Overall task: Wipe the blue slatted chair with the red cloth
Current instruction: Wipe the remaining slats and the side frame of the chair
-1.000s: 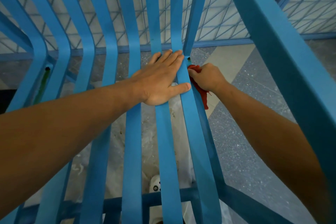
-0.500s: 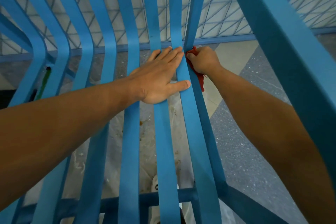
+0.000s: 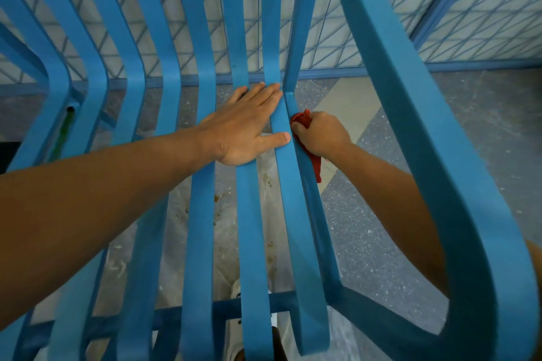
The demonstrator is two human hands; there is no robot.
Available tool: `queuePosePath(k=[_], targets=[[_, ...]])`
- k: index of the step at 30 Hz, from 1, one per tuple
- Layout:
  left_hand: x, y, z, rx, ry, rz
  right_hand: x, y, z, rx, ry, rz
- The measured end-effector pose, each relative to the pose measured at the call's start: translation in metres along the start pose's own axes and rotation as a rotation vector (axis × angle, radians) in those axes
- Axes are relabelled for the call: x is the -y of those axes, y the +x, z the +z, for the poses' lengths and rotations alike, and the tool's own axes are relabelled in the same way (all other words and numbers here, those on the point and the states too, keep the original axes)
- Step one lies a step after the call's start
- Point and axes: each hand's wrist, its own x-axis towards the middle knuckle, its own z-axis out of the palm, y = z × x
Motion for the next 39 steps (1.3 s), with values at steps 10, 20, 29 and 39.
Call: queuePosePath(k=[10, 20, 29, 39], targets=[[0.005, 0.003, 0.005, 0.006, -0.007, 0.013, 0.023, 0.062, 0.000, -0.069, 0.074, -0.038], [0.005, 0.003, 0.005, -0.012, 0.004, 0.026, 0.023, 0.071, -0.008, -0.053, 0.059, -0.092], [0.005, 0.003, 0.004, -0.004, -0.005, 0.018, 0.022, 0.057, -0.002, -0.142, 0.239, -0.064], [0.006, 0.004, 0.004, -0.002, -0.001, 0.015, 0.022, 0.065, 0.000, -0.120, 0.162, -0.066]])
